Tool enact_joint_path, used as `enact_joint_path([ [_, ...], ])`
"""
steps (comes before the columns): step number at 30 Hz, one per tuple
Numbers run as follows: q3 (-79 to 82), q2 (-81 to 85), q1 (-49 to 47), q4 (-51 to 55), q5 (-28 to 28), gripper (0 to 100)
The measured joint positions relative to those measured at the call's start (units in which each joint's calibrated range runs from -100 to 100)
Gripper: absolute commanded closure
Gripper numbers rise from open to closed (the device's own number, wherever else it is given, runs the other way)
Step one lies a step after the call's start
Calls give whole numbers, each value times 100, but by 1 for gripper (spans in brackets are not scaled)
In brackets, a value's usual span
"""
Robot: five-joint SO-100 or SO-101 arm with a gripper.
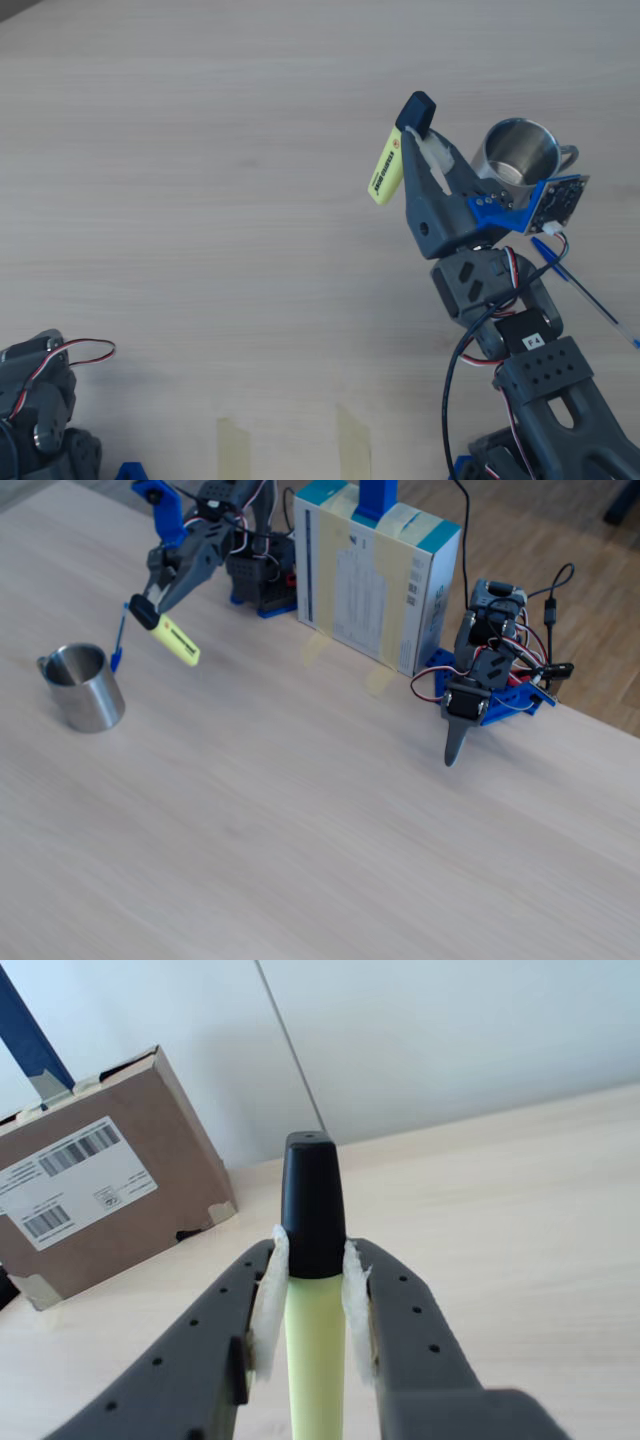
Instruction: Grab the yellow pen and put it in the silver cup.
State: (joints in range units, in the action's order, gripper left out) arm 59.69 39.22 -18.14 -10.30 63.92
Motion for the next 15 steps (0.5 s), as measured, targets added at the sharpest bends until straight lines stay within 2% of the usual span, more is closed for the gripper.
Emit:
enact_joint_path([
  [8, 0, 8, 368, -773, -769, 98],
  [15, 0, 8, 493, -1412, -1210, 98],
])
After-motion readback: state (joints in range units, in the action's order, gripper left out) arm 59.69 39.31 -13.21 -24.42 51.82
